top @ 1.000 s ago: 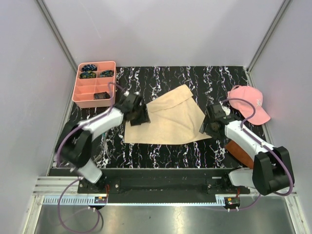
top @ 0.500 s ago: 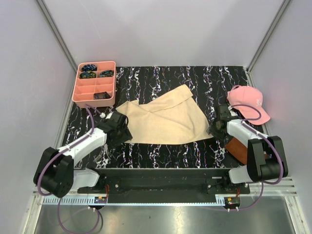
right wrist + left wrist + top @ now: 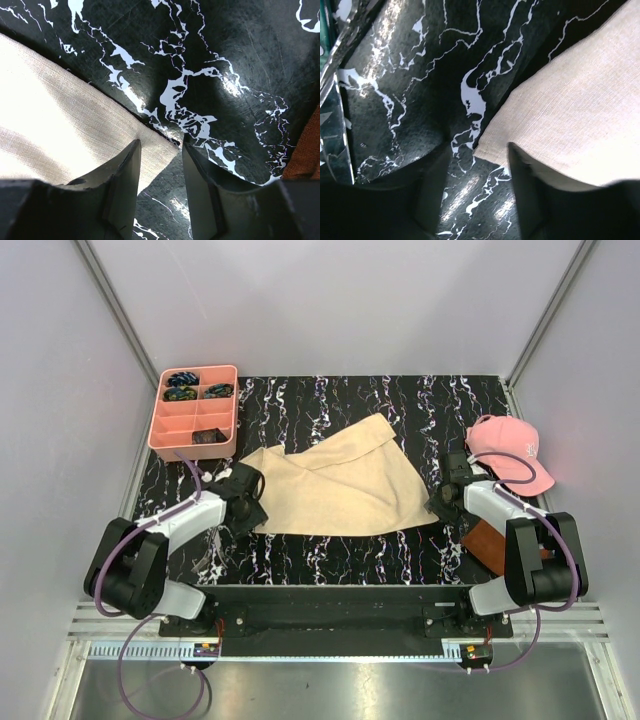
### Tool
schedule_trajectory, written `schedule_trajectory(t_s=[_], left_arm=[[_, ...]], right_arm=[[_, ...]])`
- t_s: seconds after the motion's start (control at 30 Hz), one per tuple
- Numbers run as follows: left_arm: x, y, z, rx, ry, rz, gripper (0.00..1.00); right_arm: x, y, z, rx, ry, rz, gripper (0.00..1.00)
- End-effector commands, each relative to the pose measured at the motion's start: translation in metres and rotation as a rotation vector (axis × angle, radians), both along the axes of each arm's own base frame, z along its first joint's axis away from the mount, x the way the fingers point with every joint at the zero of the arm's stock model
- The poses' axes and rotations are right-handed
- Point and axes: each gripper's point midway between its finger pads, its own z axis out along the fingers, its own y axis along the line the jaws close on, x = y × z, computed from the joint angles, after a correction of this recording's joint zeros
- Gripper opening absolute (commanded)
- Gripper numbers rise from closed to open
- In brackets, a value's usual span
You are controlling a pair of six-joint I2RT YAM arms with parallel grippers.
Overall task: Fold the napkin into a case and place the utensils inside
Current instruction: Pick up the crumpled napkin from the center of the board.
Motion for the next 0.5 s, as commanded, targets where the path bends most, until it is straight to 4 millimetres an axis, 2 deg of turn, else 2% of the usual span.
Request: schedule_trajectory(t_s=[0.0,0.13,0.23,0.47], left_arm=[[-0.003,-0.001,-0.016,-0.015,0.037,0.057,0.47],[-0.015,-0.001,-0.024,-0.011,0.060,0.075,0.46],[-0.017,-0.004,-0.025,0.006,0.057,0.061,0.44],[-0.025,-0.006,-0.036,0.032,0.083,0.053,0.39]], right_arm=[[-0.003,-0.008,-0.005,-0.033,0.030,-0.046,0.47],[-0.004,-0.006,-0.009,-0.028,0.050,-0.041,0.47],[-0.004,-0.006,-0.010,-0.027,0.053,-0.039,0.43],[-0.005,-0.004,-0.006,-0.015,0.043,-0.032,0.42]])
